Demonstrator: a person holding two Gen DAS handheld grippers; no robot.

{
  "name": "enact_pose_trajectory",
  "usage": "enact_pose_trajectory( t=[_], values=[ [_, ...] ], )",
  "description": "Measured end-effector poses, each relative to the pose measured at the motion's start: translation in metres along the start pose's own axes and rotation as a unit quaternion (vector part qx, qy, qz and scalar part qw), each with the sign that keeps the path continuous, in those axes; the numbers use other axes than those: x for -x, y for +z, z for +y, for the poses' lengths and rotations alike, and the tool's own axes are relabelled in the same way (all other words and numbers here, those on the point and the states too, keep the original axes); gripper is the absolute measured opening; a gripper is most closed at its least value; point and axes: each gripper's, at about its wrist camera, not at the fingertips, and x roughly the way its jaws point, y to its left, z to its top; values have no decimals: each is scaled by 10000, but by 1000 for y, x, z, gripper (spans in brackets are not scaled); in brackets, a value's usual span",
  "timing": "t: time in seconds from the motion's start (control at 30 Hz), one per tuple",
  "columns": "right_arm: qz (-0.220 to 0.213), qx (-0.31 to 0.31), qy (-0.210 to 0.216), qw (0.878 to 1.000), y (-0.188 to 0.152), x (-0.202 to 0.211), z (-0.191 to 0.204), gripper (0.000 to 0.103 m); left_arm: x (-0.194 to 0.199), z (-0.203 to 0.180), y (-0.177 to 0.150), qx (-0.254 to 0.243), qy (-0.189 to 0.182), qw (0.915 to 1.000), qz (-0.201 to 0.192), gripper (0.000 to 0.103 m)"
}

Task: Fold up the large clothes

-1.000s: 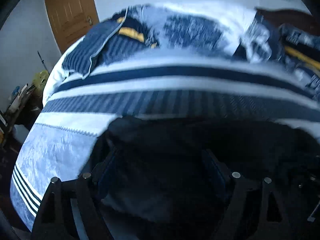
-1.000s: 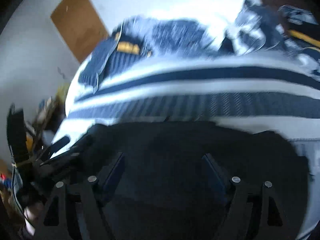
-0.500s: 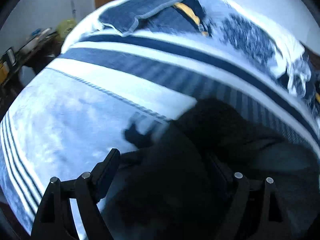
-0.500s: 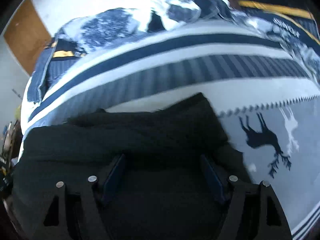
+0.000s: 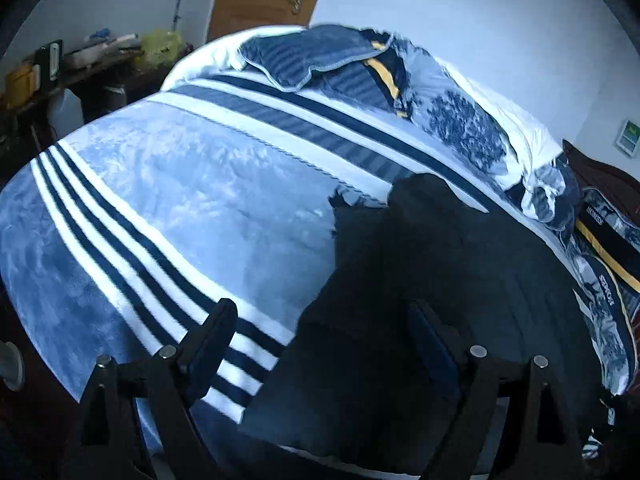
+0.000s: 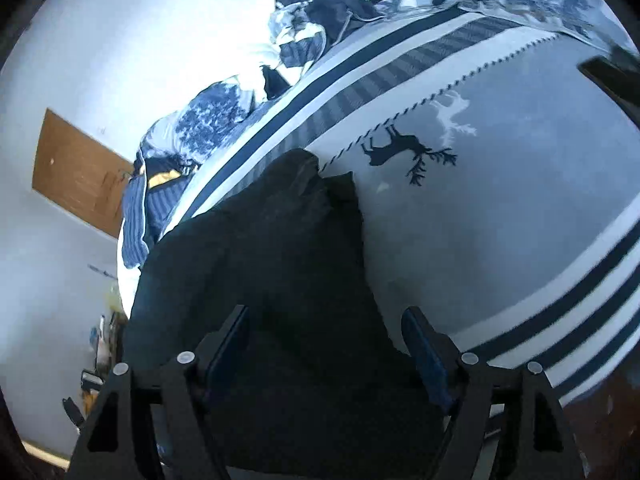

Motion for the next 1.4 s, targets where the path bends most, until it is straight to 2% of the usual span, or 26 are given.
enact_pose_trajectory(
  t=[0.03,0.1,0.23,0.33,0.53,0.63,0.7,0.73,0.77,0.8,0.87,0.9,0.93,0.97,1.03,1.13,1.23,1.3,1.37,1.4],
  values=[
    [108,65,-31,9999,-1,-4,0,80,-2,-1,0,-31,97,9999,67,87],
    [217,92,-82,9997,-4,-8,-2,80,-7,0,-2,-76,44,9997,235,87],
    [100,148,-198,9996,-11,8,-6,80,-21,7,-7,131,-15,9958,902,87],
    [-2,161,-18,9999,-29,22,-13,80,-19,13,-16,211,36,9963,835,87],
    [315,235,248,9989,-60,12,-21,80,-19,35,-50,771,-327,9930,833,87],
    [347,346,266,9984,-64,12,-19,78,-13,31,-47,655,-357,9952,640,87],
    [402,299,273,9984,-63,7,-22,73,-16,30,-47,669,-390,9947,679,84],
    [463,246,281,9982,-62,3,-24,65,-19,30,-48,678,-411,9942,730,76],
    [515,188,278,9981,-63,0,-25,53,-22,29,-49,679,-450,9935,792,63],
    [566,152,298,9978,-63,-4,-26,49,-23,29,-50,665,-507,9932,815,54],
    [569,201,295,9977,-62,-5,-24,33,-22,27,-50,565,-568,9932,850,19],
    [526,206,300,9979,-61,-4,-24,29,-18,27,-50,555,-649,9926,861,7],
    [485,206,317,9981,-62,-1,-24,14,-14,26,-51,530,-740,9919,886,6],
    [421,223,302,9984,-62,2,-23,8,-8,25,-53,433,-596,9935,867,5],
    [337,323,47,9989,-64,8,-21,7,2,24,-62,287,-401,9952,840,5],
    [473,339,-267,9979,-62,-3,-22,6,-6,22,-63,229,-228,9945,999,6],
    [563,505,-456,9961,-60,-11,-15,6,-7,22,-61,290,-193,9948,961,11],
    [460,593,-474,9961,-62,-6,-14,8,-1,24,-60,358,-177,9953,883,24],
    [322,544,-285,9976,-64,4,-16,8,10,26,-57,407,-176,9964,722,43],
    [275,459,-185,9984,-64,9,-19,9,21,26,-53,442,-228,9974,528,46]
  ],
)
